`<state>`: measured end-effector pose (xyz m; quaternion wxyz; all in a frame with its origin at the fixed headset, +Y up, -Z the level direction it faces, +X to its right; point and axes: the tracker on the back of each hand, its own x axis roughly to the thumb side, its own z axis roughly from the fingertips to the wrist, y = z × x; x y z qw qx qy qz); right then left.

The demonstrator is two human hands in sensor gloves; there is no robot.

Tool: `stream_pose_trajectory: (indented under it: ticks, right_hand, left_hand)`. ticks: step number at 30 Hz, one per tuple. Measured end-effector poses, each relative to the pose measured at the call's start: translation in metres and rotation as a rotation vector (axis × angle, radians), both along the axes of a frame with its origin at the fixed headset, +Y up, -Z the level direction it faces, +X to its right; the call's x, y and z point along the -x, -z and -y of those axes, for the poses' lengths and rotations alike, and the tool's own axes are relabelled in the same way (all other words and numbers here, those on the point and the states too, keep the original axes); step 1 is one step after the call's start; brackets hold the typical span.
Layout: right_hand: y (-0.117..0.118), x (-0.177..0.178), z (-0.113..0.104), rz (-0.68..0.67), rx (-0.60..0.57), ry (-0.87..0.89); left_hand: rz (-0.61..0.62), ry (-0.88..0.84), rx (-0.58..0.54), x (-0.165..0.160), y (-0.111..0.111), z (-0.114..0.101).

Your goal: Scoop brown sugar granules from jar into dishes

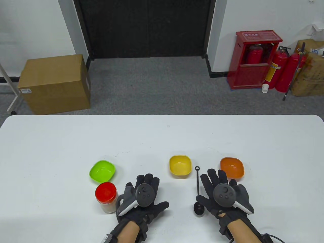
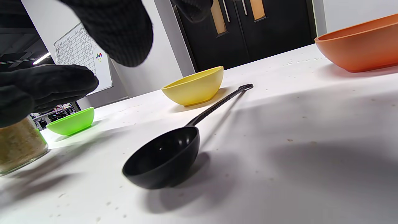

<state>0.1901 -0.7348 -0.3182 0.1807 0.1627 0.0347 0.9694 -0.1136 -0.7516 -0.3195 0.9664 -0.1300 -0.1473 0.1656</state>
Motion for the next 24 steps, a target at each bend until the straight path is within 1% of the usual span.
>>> stream_pose_trajectory:
  ticks: [2, 5, 8, 11, 15, 18, 21, 24]
  right_hand:
    - [0.0, 0.0, 0.0, -0.001, 0.002, 0.002]
    - [0.0, 0.001, -0.001, -0.002, -0.002, 0.01]
    - [0.0, 0.0, -0.003, -0.001, -0.008, 0.027]
    - [0.0, -0.001, -0.005, 0.004, -0.01, 0.039]
    - [-0.001, -0.003, -0.006, 0.01, -0.01, 0.06]
    - [-0.001, -0.003, -0.008, 0.011, -0.058, 0.084]
    - [-0.002, -0.003, -0.008, 0.011, -0.06, 0.087]
    - [-0.002, -0.003, -0.008, 0.012, -0.057, 0.081]
  left_hand:
    - [0.001, -0.006, -0.015, 0.0, 0.0, -0.003]
    - [0.007, -0.023, -0.044, 0.0, -0.002, -0.015]
    - [0.046, -0.05, -0.076, 0.0, -0.006, -0.031]
    - [0.05, -0.057, -0.125, 0.005, -0.009, -0.047]
    - [0.001, -0.067, -0.197, 0.024, -0.011, -0.064]
    - [-0.064, -0.074, -0.242, 0.044, -0.013, -0.074]
    - [-0.15, -0.114, -0.249, 0.062, -0.015, -0.077]
    - [-0.233, -0.097, -0.234, 0.078, -0.015, -0.076]
